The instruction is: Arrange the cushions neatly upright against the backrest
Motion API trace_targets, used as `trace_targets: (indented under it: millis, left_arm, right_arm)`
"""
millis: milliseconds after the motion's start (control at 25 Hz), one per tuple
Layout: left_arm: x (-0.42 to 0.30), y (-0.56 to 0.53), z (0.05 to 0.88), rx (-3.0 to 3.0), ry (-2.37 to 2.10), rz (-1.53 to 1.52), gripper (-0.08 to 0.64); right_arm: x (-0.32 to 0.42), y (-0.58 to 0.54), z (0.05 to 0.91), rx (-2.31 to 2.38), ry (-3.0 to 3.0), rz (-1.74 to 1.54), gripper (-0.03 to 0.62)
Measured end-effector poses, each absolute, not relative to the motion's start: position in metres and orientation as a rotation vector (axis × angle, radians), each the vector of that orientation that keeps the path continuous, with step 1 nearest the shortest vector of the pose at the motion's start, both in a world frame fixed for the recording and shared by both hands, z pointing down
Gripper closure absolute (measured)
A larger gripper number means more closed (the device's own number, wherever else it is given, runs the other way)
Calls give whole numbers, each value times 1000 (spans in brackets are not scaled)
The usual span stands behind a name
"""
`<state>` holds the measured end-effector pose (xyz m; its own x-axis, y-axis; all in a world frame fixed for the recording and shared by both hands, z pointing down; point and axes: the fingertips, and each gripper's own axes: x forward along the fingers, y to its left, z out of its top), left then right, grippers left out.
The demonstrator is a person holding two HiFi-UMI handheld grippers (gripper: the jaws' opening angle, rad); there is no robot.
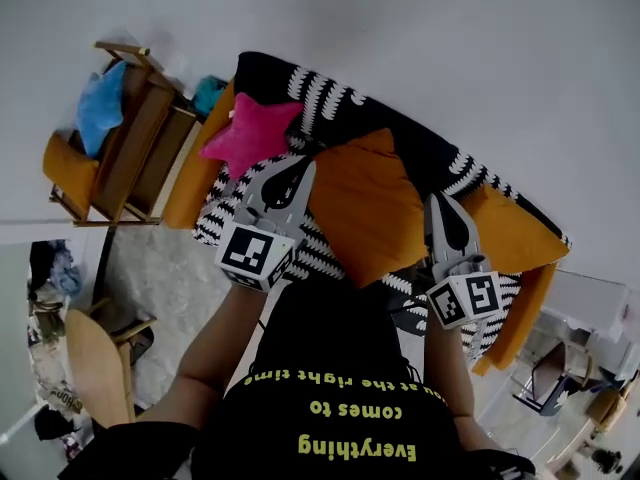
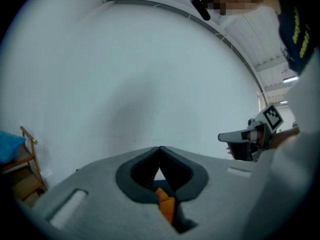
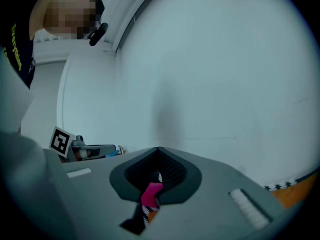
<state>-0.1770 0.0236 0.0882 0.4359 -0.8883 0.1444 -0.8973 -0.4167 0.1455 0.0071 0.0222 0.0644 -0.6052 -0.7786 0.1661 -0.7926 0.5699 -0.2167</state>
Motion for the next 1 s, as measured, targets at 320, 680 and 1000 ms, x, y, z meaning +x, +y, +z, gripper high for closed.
trace_targets:
  millis: [320,680,1000]
  left_arm:
    - [-183,-21,132,2480,-1503,124,560]
    - [-170,-53,191,2452,-1477,210,560]
    - [-146,-93,246,2462,-1400,300,560]
  right_arm:
    - [10,8,120,1395,-2629,550,581]
    - [34,0,178,1436,-2561,684,581]
    - [92,6,249,1575,-2374,834,572]
